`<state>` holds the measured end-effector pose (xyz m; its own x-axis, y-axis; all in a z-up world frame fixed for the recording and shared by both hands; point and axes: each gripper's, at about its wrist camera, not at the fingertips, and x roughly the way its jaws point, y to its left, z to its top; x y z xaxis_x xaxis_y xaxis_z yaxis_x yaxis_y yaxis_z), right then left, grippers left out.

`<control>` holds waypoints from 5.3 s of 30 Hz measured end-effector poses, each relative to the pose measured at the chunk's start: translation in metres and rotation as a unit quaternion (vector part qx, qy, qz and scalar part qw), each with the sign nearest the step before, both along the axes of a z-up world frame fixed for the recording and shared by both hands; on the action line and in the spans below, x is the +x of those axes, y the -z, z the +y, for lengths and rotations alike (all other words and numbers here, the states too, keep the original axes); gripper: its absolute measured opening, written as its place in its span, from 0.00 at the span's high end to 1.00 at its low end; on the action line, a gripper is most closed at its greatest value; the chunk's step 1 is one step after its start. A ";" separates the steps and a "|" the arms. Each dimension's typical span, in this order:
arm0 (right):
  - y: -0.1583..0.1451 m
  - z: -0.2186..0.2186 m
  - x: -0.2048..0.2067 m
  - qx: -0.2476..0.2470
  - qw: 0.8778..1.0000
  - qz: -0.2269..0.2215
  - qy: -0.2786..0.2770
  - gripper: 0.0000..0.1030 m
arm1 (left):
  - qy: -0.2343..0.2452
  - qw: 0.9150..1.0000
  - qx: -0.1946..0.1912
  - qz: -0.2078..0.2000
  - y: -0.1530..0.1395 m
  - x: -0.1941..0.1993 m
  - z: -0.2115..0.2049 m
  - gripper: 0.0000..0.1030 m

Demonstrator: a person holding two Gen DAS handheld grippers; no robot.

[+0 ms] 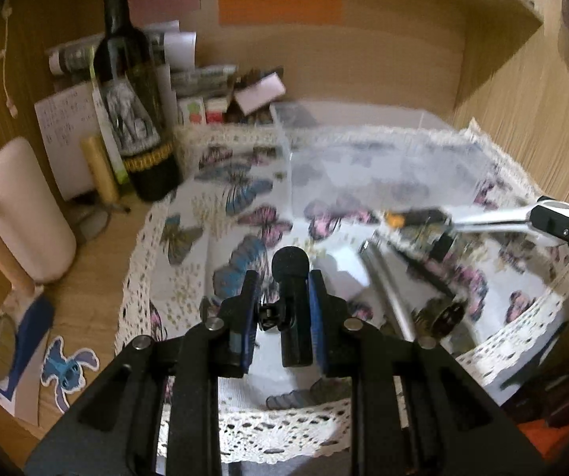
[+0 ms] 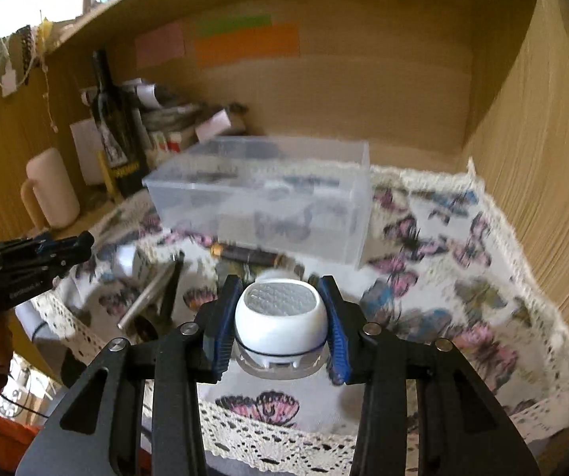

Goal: Organize rigid objects
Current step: 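Lift and carry the white device and black item over the clear box, then open the right tool dropping the device into the box while the left releases its item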

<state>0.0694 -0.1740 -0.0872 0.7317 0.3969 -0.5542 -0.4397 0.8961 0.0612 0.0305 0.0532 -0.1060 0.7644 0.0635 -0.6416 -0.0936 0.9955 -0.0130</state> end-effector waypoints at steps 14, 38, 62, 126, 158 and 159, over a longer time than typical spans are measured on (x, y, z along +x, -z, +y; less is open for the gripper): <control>-0.053 0.001 0.011 0.038 0.996 -0.075 0.012 0.65 | 0.014 0.997 -0.008 -0.082 -0.050 0.013 -0.003 0.77; 0.010 0.006 0.038 -0.030 0.999 0.039 -0.016 0.51 | 0.027 0.996 -0.023 -0.086 -0.055 0.048 -0.001 0.77; 0.019 -0.001 0.025 -0.029 0.998 0.049 0.013 0.65 | 0.033 0.994 -0.019 -0.100 -0.059 0.036 -0.011 0.77; -0.049 0.056 0.142 -0.058 0.998 -0.002 -0.037 0.28 | 0.050 0.997 0.019 -0.054 -0.066 0.139 -0.020 0.24; 0.040 0.052 0.069 -0.072 0.991 0.099 -0.050 0.16 | 0.077 0.995 0.002 0.071 0.024 0.071 -0.014 0.00; 0.041 0.056 0.069 -0.076 0.990 0.101 -0.055 0.22 | 0.078 0.994 -0.001 0.075 0.026 0.073 -0.014 0.00</control>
<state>0.1389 -0.1181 -0.1286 0.5570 0.3685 -0.7442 -0.5282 0.8487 0.0249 0.1035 0.0396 -0.1323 0.6613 -0.0490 -0.7485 0.0606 0.9981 -0.0118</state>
